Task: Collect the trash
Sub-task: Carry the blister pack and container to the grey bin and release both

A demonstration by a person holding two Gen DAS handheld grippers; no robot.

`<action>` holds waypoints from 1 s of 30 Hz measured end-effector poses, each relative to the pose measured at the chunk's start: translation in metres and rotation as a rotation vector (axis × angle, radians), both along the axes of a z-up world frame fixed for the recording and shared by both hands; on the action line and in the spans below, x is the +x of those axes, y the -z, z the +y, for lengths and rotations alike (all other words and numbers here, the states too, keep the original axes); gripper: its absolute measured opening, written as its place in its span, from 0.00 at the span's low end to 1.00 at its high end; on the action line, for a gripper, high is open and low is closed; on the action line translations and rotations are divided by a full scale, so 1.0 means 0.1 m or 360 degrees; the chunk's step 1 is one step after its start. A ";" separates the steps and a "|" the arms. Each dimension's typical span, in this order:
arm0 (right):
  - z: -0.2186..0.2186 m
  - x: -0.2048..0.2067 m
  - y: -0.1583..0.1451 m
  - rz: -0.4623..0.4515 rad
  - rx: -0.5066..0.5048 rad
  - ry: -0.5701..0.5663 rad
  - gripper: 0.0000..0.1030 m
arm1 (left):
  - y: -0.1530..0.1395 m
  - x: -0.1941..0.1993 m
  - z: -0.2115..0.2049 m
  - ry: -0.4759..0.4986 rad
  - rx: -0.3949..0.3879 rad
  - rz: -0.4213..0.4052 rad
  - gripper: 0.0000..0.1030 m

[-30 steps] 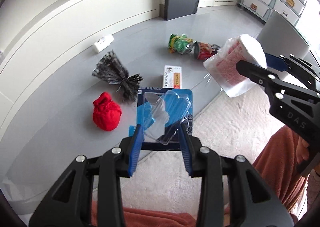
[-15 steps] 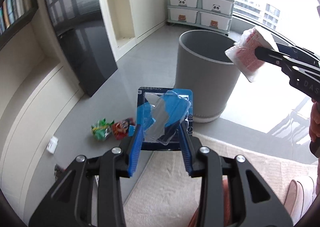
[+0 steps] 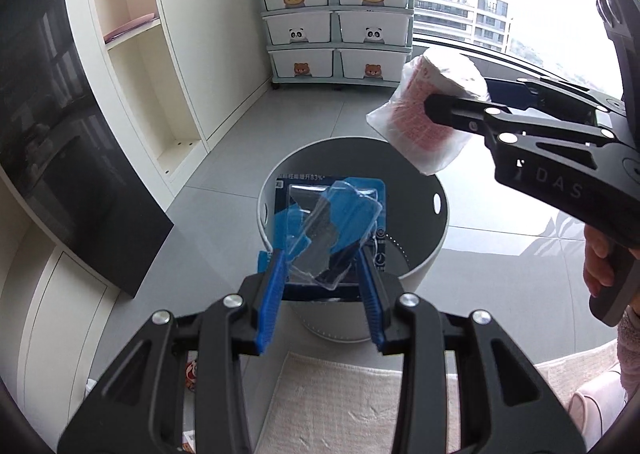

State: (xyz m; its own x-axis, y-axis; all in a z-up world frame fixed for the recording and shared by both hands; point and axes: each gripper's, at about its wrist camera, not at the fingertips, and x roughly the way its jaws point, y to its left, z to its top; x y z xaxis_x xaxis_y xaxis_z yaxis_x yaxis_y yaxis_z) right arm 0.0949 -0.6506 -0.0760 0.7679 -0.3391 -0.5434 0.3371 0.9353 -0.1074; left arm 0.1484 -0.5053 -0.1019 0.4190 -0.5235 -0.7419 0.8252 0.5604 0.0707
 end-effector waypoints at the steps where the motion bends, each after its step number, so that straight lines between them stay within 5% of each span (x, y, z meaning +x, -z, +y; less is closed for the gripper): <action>1: -0.01 0.04 0.00 0.0001 0.0001 0.0001 0.42 | 0.02 0.03 -0.04 0.0003 -0.0002 0.0007 0.36; 2: -0.05 0.09 0.01 0.0004 0.0005 0.0007 0.43 | 0.05 0.06 -0.08 0.0007 -0.0001 0.0014 0.36; 4: -0.11 0.19 0.01 0.0010 0.0028 0.0017 0.67 | 0.10 0.13 -0.15 0.0014 0.0001 0.0031 0.36; 6: -0.14 0.23 0.01 -0.0020 0.0022 0.0022 0.72 | 0.16 0.18 -0.21 0.0021 0.0005 0.0049 0.36; 18: -0.27 0.16 0.03 0.0005 -0.0122 0.0076 0.72 | 0.34 0.40 -0.71 0.0048 -0.0002 0.0108 0.37; 19: -0.30 0.12 0.03 0.0007 -0.0122 0.0088 0.72 | 0.34 0.42 -0.77 0.0053 -0.0008 0.0111 0.39; 22: -0.35 0.02 0.02 0.0007 -0.0118 0.0119 0.72 | 0.36 0.47 -0.89 0.0068 -0.0020 0.0156 0.71; 30: -0.31 -0.12 -0.03 0.0008 -0.0132 0.0134 0.72 | 0.30 0.37 -0.77 0.0046 -0.0025 0.0112 0.73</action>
